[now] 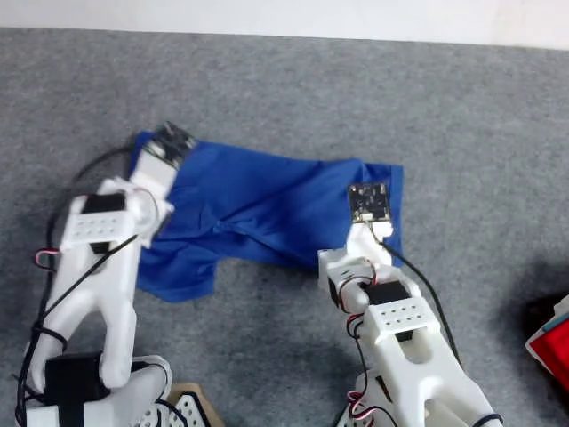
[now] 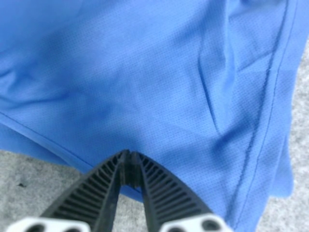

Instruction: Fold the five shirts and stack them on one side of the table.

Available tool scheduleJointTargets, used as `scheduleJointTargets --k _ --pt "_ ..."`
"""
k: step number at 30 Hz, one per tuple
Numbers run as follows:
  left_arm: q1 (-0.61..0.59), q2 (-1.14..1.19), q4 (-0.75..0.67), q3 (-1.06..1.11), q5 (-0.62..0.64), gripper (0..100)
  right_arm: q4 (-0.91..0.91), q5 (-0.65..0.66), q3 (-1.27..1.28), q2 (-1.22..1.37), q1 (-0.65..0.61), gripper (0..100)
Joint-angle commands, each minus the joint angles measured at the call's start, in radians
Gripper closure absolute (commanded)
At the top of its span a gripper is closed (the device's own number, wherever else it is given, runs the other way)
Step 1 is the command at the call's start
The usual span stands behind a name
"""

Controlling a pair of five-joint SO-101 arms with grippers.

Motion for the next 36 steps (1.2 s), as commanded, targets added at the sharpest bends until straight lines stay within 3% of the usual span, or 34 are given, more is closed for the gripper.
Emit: scheduleJointTargets --k 1,14,21,24,29,36 --pt "-0.053 0.048 -0.044 -0.133 0.117 94 -0.018 0.014 -0.005 -0.012 0.007 99.1" --pt "-0.048 0.392 -0.095 -0.377 0.13 93 -0.018 0.014 -0.005 -0.012 0.007 99.1" --pt "-0.028 0.182 0.196 -0.361 0.129 94 -0.018 0.015 -0.005 -0.012 0.007 99.1" --pt "0.024 0.048 0.255 -0.257 0.126 94 -0.018 0.015 -0.005 -0.012 0.007 99.1" --pt "0.127 -0.136 0.222 -0.007 0.123 93 -0.018 0.015 -0.005 -0.012 0.007 99.1" --pt "0.125 -0.188 -0.011 0.208 0.123 93 -0.018 0.015 -0.005 -0.012 0.007 99.1"
